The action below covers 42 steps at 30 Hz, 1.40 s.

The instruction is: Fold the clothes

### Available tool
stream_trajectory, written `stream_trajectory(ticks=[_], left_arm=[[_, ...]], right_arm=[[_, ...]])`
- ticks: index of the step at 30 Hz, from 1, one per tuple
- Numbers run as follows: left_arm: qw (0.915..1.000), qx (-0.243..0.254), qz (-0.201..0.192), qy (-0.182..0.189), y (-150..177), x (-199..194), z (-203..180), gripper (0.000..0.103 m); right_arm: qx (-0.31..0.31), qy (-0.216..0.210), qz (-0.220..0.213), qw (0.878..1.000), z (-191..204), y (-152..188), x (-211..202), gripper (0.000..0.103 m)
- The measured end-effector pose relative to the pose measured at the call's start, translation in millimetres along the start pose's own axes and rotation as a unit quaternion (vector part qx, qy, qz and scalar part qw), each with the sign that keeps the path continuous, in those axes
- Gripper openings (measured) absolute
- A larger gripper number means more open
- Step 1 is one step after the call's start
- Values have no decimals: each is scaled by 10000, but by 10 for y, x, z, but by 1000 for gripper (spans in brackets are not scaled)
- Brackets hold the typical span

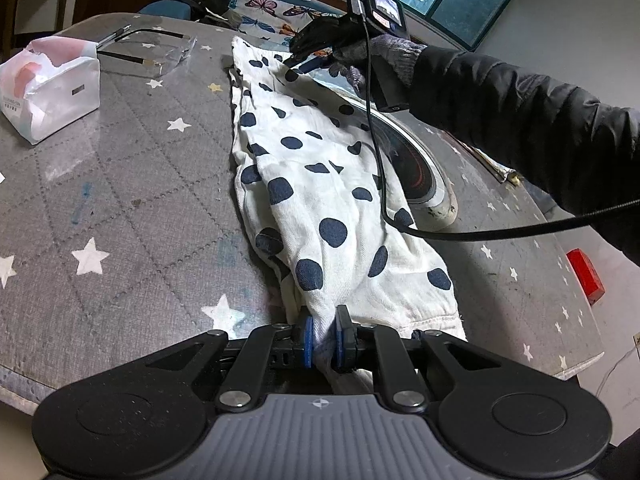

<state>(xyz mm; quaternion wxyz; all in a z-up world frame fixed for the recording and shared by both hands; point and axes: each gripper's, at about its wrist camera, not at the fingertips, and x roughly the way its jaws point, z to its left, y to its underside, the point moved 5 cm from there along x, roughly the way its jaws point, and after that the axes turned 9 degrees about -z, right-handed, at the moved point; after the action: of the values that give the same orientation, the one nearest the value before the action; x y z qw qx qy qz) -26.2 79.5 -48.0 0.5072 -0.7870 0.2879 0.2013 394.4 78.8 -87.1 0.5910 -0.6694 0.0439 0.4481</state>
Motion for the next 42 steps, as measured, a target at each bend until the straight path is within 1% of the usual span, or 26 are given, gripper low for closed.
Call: stream_trajectory(ticks=[1,3,7,11,14,16,18,20,22,23,24,25,27,29,31,35,37,39,42], left_arm=[[10000,0,3,-3,-2,0,1,15],[10000,3,6,-9,-3,-4,0,15],[10000,16,9,-25,-6,-9,-2,15],[10000,44,21,-44,-12,-5,-13,16],[9999,85,10,-66,-19,-11,-26,17],[9999,115,-17,-79,-31,-17,-31,21],[9998,139,-46,-98,-44,-24,-33,30],[9998,169,-87,-76,-55,-39,-45,33],[9997,211,-136,-65,-65,-57,-59,37],[9996,239,-166,-72,-69,-66,-67,42],[9994,267,-196,-79,-73,-75,-75,46],[9994,272,-217,-87,-77,-80,-81,46],[9993,271,-246,-95,-85,-82,-91,50],[9993,269,-262,-89,-95,-80,-99,52],[9991,314,-277,-84,-109,-81,-117,53],[9982,443,-380,-104,-165,-97,-158,58],[9976,513,-421,-186,-193,-94,-162,61],[9968,571,-462,-304,-231,-74,-156,65],[9956,657,-525,-424,-303,-26,-155,65]], right_arm=[[-41,27,-36,10000,6,-8,-17,8],[-120,81,-118,9998,15,-29,-53,4],[-181,191,-386,9989,-18,-141,-137,3],[-165,413,-362,9984,-117,-136,-69,3],[-203,493,-228,9983,-136,-76,-23,6],[-171,395,-199,9989,-125,-82,-67,10],[-182,318,-195,9991,-112,-102,-146,11],[-254,296,-222,9990,-92,-112,-247,13],[-300,284,-229,9989,-82,-112,-348,19],[-320,272,-221,9989,-79,-109,-395,20],[-340,261,-213,9989,-76,-107,-441,24],[-369,249,-198,9988,-72,-100,-485,29],[-494,222,-138,9984,-45,-53,-564,31],[-627,185,-74,9978,-21,25,-647,31],[-718,142,-19,9973,-6,108,-729,38],[-762,-21,68,9971,4,309,-905,38],[-773,-114,102,9969,14,446,-999,40],[-809,-212,119,9964,34,593,-1098,40],[-829,-378,101,9958,61,818,-1271,40]])
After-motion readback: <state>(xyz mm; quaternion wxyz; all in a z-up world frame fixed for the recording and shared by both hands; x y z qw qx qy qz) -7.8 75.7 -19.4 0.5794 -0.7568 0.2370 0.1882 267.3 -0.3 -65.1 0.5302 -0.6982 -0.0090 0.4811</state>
